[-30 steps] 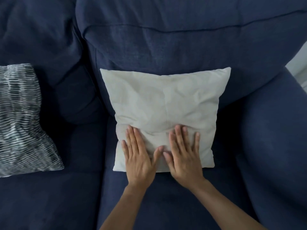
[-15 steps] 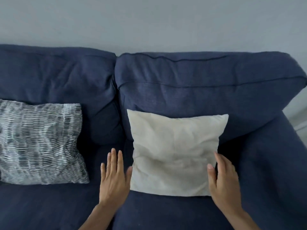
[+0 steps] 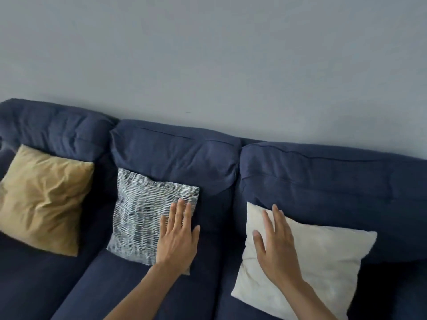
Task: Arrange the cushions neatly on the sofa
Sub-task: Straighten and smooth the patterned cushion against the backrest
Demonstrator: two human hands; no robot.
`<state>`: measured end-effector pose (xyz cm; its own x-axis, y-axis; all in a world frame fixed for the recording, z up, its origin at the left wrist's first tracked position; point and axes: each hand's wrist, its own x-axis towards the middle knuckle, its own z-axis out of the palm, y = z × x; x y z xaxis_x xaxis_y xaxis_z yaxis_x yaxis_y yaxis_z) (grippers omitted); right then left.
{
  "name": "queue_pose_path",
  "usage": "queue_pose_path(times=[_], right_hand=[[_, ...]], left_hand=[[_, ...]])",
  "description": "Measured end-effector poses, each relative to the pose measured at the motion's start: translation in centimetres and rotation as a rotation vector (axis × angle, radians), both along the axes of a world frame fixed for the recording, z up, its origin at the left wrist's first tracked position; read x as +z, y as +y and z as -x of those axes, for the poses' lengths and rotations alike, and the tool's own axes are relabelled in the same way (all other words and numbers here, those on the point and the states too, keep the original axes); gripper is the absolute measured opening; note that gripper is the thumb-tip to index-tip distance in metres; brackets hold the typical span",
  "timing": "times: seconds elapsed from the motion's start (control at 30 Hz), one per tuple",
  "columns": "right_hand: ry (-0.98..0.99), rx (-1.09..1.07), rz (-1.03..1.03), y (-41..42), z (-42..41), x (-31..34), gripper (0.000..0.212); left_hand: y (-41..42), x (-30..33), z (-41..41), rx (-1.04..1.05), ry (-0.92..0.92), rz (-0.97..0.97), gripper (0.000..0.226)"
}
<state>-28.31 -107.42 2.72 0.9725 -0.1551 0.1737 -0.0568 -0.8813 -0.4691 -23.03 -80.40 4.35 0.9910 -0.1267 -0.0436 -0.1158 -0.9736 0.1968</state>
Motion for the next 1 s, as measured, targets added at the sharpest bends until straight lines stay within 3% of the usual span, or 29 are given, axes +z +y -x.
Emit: queue_pose_path(times=[0.23, 0.43, 0.7, 0.83, 0.93, 1.0], right_hand=[[0.037, 0.062, -0.004, 12.0, -5.0, -0.5, 0.065], [0.164, 0.083, -0.090, 21.8, -8.2, -2.2, 0.068], [0.262, -0.258, -0.392, 27.4, -13.5, -4.9, 0.087], [0.247, -0.450, -0.592, 25.8, -16.2, -7.2, 0.104], [0.247, -0.452, -0.706, 25.5, -17.8, -7.3, 0.059], [0.252, -0.423, -0.711, 25.1, -18.9, -7.8, 0.038]], left_hand=[[10.3, 0.9, -5.1, -0.031, 0.005, -0.023, 0.074], [20.5, -2.0, -9.4, -0.082, 0.027, 0.023, 0.078], [30.1, -6.1, -15.2, -0.028, 0.156, 0.183, 0.083], [31.8, -7.8, -18.7, 0.045, 0.247, 0.387, 0.086], [31.9, -9.1, -22.3, 0.179, 0.283, 0.630, 0.086], [31.3, -9.5, -23.9, 0.257, 0.332, 0.749, 0.071]])
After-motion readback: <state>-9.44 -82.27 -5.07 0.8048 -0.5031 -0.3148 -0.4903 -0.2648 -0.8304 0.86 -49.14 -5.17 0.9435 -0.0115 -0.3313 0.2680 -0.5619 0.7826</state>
